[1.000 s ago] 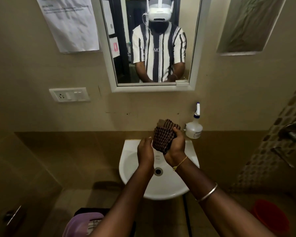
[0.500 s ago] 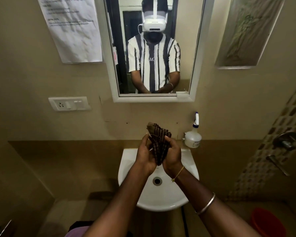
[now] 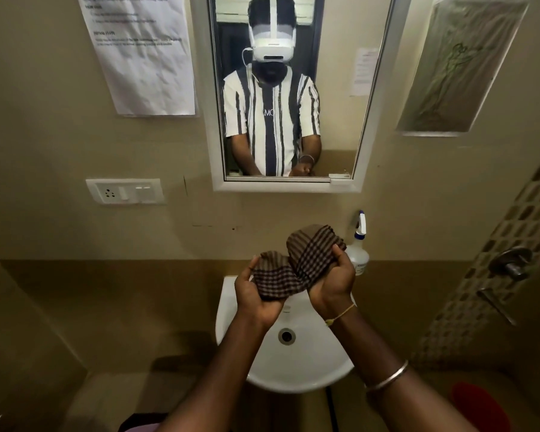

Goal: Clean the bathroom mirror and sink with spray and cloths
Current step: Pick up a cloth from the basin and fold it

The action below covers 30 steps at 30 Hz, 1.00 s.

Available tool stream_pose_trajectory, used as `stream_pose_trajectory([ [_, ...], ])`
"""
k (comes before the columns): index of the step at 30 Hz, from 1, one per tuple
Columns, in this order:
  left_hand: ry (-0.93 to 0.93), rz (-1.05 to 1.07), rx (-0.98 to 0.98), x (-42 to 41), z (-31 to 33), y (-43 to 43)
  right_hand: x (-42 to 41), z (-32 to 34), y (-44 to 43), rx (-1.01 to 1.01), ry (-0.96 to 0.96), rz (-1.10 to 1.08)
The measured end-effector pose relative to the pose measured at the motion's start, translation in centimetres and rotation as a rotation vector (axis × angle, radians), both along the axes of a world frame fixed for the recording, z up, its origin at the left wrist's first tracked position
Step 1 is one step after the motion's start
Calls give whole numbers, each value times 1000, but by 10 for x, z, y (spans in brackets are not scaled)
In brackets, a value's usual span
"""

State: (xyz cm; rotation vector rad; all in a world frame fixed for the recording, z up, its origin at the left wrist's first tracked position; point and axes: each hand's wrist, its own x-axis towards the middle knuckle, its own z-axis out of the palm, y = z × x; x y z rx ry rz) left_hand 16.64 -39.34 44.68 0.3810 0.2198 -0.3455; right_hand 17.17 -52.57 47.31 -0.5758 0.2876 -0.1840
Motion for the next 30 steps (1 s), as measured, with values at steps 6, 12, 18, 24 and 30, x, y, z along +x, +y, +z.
stream_pose_trajectory([
  [6, 14, -52, 101, -9, -4, -2, 4, -3, 0, 9, 15, -30],
  [12, 6, -22, 160, -4, -3, 5, 2, -11, -13, 59, 91, -137],
  [18, 0, -16, 189, 6, 3, 13, -1, -26, -18, 51, 219, -94],
  [24, -13, -37, 259, 15, 7, 17, 0, -41, -20, -480, 549, 54],
  [30, 17, -54, 313, 17, 0, 18, -2, -21, -3, -772, 318, 247],
])
